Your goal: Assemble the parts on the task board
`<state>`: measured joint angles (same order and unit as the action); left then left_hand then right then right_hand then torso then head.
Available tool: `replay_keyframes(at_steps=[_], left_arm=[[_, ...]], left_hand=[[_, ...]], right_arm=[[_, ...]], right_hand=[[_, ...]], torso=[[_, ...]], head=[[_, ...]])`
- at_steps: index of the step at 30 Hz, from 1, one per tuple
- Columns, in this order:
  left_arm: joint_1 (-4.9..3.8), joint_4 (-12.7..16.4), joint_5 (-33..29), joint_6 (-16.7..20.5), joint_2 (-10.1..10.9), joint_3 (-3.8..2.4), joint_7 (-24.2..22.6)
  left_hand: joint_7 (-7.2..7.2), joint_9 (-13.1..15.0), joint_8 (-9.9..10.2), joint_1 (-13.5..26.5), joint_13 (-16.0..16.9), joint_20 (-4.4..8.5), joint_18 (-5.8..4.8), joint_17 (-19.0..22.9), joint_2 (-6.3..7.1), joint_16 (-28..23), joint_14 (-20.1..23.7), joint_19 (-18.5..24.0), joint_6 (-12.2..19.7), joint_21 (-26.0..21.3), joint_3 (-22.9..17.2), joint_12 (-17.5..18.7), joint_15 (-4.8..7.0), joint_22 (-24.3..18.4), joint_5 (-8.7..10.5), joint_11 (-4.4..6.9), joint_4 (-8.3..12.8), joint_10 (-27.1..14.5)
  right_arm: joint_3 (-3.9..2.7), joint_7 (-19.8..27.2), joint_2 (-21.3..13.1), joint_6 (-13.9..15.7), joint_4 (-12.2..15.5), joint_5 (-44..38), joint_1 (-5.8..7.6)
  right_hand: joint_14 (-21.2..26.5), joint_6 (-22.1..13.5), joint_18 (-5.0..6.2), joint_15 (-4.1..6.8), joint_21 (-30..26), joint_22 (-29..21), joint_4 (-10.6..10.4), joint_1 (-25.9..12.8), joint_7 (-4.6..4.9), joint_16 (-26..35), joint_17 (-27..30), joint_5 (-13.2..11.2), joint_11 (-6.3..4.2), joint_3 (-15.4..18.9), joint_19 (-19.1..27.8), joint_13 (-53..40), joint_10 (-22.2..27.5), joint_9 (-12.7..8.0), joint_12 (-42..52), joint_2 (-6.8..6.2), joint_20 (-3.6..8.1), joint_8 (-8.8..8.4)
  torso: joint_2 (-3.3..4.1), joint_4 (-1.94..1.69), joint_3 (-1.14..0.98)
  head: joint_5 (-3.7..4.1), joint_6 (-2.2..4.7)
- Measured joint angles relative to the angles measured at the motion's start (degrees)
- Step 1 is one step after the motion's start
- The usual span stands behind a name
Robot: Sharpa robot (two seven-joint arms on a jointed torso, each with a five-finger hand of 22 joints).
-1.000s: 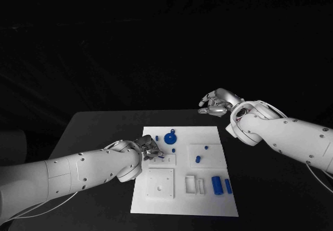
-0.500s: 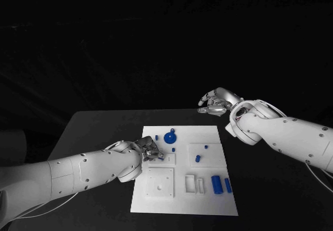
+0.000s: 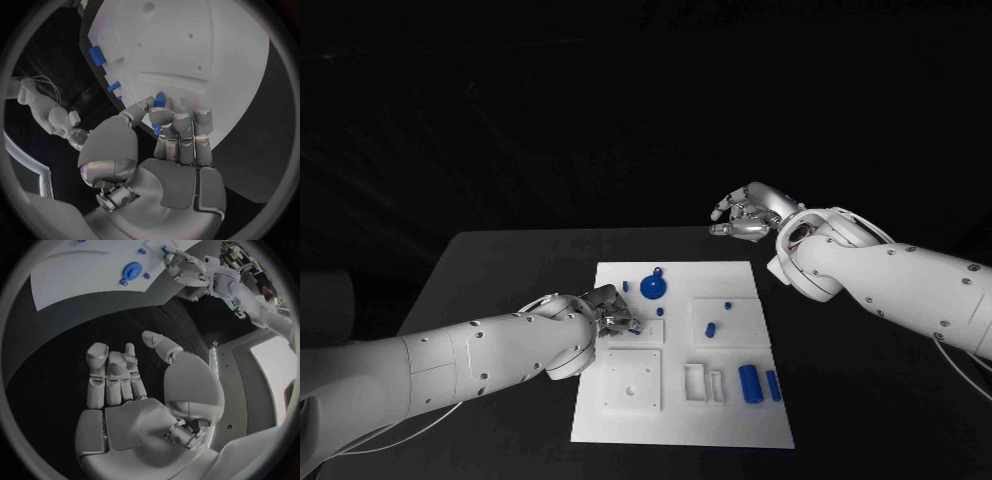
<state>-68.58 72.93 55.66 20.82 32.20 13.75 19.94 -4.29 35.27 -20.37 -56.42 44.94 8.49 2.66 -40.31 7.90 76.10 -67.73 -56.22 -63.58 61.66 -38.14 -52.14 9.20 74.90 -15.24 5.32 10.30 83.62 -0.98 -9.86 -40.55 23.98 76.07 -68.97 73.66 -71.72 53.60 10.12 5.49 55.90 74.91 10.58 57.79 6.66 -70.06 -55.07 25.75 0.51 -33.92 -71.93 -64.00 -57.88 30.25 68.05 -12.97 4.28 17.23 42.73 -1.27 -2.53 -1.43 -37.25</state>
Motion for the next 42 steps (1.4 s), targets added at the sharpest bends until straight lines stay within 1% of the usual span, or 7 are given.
replay_keyframes(at_steps=[14,17,22,27,32,38,42], left_arm=[[0.10,-0.37,0.72,-0.90,-0.47,-0.18,0.07],[0.10,-0.35,0.94,-1.16,-0.48,-0.20,0.07],[0.09,-0.33,1.29,-1.56,-0.45,-0.26,0.07],[0.07,-0.25,1.57,-1.93,-0.38,-0.29,0.10],[0.07,-0.25,1.77,-2.18,-0.36,-0.30,0.11],[0.10,-0.25,1.89,-2.55,-0.34,-0.30,0.19],[0.11,-0.26,1.92,-2.68,-0.33,-0.29,0.26]], left_hand=[[0.05,2.51,0.05,0.00,-0.01,0.00,0.00,0.13,-0.01,0.89,0.00,0.00,-0.05,0.41,0.00,-0.84,0.01,0.03,0.43,0.00,0.00,0.00],[0.05,2.53,-0.22,0.26,-0.01,0.00,0.00,0.27,-0.28,1.16,0.00,0.00,-0.06,0.67,0.16,-1.30,0.01,0.04,-1.91,0.00,0.15,0.00],[0.09,2.55,-0.22,0.26,-0.01,0.00,0.00,0.36,-0.28,1.55,0.00,0.00,-0.09,0.90,0.33,-1.62,0.02,0.04,-2.95,0.00,0.30,0.00],[0.09,2.92,-0.34,0.92,-0.01,0.00,0.00,0.42,-0.93,2.04,0.10,0.00,-0.09,1.21,0.48,-2.42,0.11,0.04,-4.28,0.00,0.39,-0.01],[0.09,2.93,-0.77,1.57,-0.01,0.00,0.00,0.50,-1.54,2.92,0.11,0.00,-0.09,1.56,0.59,-3.23,0.12,0.03,-6.58,0.00,0.51,-0.01],[0.09,5.09,-1.12,3.06,-0.02,0.00,0.00,0.61,-2.18,3.32,0.10,0.00,-0.09,1.79,0.89,-3.95,0.13,0.03,-8.53,0.00,0.84,-0.01],[0.09,6.28,-1.11,3.33,-0.02,0.00,0.89,0.66,-2.45,3.60,0.09,0.00,-0.09,1.79,0.90,-3.95,0.15,0.03,-9.01,0.00,0.84,-0.01]], right_arm=[[0.00,-0.01,0.08,-0.10,0.13,0.00,0.00],[0.00,-0.01,0.08,-0.12,0.15,0.00,0.00],[0.00,-0.01,0.14,-0.16,0.15,0.00,0.00],[0.00,-0.01,0.15,-0.21,0.13,0.00,0.00],[0.00,-0.01,0.17,-0.25,0.09,0.01,0.00],[0.00,-0.02,0.25,-0.29,0.06,0.01,0.01],[0.00,-0.02,0.25,-0.31,0.04,0.01,0.01]], right_hand=[[0.00,0.01,0.00,0.00,-0.22,0.03,0.00,0.00,0.00,0.00,0.00,0.66,0.00,0.00,0.08,0.13,0.00,0.05,0.00,0.00,-0.09,0.01],[0.00,0.01,0.00,0.00,-0.22,0.03,0.00,0.00,-0.01,0.00,0.00,0.90,0.01,0.00,0.08,0.13,-0.01,0.11,0.00,0.00,-0.09,0.01],[0.00,0.01,0.00,0.00,-0.22,0.02,-0.16,0.00,-0.01,0.00,0.00,0.93,0.01,0.16,0.08,0.16,-0.01,0.11,0.00,0.00,-0.09,0.01],[0.00,0.02,0.00,0.00,-0.22,0.02,-0.16,0.00,-0.01,0.00,0.00,1.20,0.11,0.16,0.09,0.19,0.14,0.17,0.00,0.00,-0.09,0.01],[0.01,0.02,0.00,-0.01,-0.22,0.02,-0.16,0.00,-0.01,0.00,0.00,1.68,0.10,0.16,0.09,0.25,0.34,0.17,0.23,0.00,-0.10,0.01],[0.01,0.02,0.00,-0.01,-0.22,0.01,-0.15,0.00,-0.01,0.00,0.00,2.64,0.10,0.15,0.09,0.38,0.34,0.24,0.22,0.00,-0.10,0.01],[0.01,0.02,0.01,-0.01,-0.22,0.01,-0.15,0.00,-0.01,0.21,0.00,3.32,0.10,0.15,0.09,0.47,0.34,0.32,0.22,0.00,-0.10,0.02]], torso=[[-0.01,-0.01,0.04],[-0.01,-0.01,0.03],[0.00,-0.02,0.01],[0.00,-0.01,0.01],[-0.01,-0.01,0.01],[-0.01,-0.02,0.02],[-0.01,-0.02,0.03]], head=[[-0.02,-0.12],[-0.02,-0.16],[0.01,-0.21],[0.01,-0.26],[-0.02,-0.27],[-0.03,-0.23],[-0.03,-0.23]])
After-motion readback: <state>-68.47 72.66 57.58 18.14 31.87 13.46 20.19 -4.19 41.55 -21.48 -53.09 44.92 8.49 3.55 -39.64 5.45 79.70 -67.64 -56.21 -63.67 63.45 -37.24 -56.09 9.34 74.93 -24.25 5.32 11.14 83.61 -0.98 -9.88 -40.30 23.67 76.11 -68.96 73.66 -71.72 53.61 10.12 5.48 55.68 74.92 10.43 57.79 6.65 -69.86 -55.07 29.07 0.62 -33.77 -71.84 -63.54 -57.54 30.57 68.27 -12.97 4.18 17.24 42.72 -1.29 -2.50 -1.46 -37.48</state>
